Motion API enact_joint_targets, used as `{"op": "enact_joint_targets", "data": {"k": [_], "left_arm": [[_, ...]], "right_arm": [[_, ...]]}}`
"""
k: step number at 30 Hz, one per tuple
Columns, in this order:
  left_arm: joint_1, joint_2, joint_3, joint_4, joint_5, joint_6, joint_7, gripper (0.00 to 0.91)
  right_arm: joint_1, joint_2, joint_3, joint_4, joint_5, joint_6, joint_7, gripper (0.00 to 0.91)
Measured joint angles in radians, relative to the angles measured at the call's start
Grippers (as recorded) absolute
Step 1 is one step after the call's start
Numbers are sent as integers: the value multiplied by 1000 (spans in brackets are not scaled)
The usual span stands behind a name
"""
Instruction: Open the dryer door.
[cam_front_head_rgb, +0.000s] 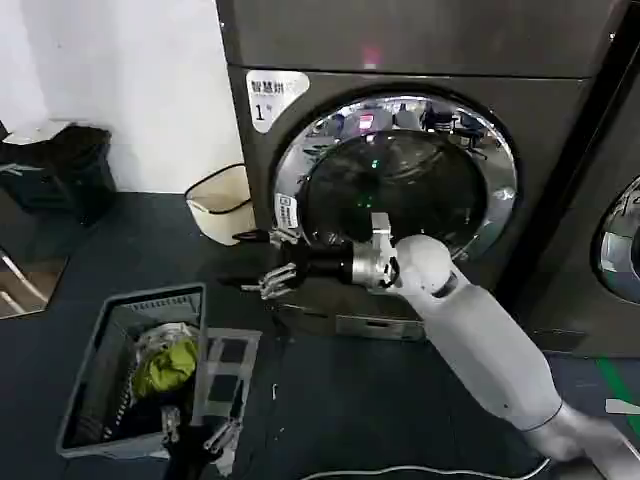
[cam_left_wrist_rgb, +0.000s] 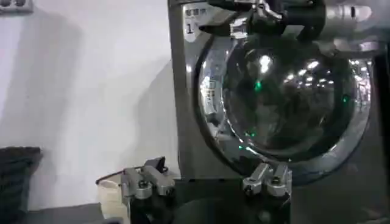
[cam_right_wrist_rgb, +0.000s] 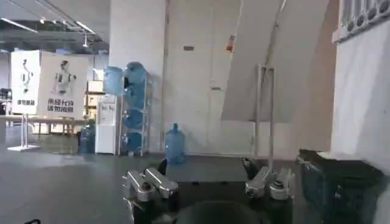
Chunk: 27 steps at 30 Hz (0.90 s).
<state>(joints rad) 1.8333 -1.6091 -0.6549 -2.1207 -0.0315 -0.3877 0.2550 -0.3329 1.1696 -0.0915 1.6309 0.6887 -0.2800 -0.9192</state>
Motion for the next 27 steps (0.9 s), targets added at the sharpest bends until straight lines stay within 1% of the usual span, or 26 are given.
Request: {"op": "enact_joint_targets", "data": {"k": [3, 6, 9, 12, 13, 17, 19, 22, 27], "left_arm": [[3, 0, -1, -16, -30, 53, -9, 907], [7, 12, 1, -31, -28, 103, -16, 907], [4, 47, -7, -35, -41, 127, -30, 907], [4, 72, -10, -39, -47, 140, -34, 907], [4, 76, -10, -41, -49, 144, -34, 907], [-2, 83, -5, -42, -42, 154, -48, 907], [-5, 82, -6, -36, -12, 151, -56, 907], [-2, 81, -6, -36, -18, 151, -59, 907], [8, 80, -8, -55, -34, 158, -59, 907]], "right_arm": [[-10, -9, 29, -8, -70, 8, -24, 907], [-28, -24, 77, -22, -104, 17, -47, 907], [-54, -38, 136, -51, -137, 36, -57, 907], [-74, -48, 189, -89, -200, 78, -39, 907], [-80, -50, 197, -102, -209, 84, -21, 907], [-90, -44, 218, -148, -219, 104, 22, 907], [-88, -35, 219, -176, -220, 114, 35, 907], [-71, -16, 201, -228, -225, 139, 49, 907], [-36, 24, 160, -308, -237, 149, 85, 907]]}}
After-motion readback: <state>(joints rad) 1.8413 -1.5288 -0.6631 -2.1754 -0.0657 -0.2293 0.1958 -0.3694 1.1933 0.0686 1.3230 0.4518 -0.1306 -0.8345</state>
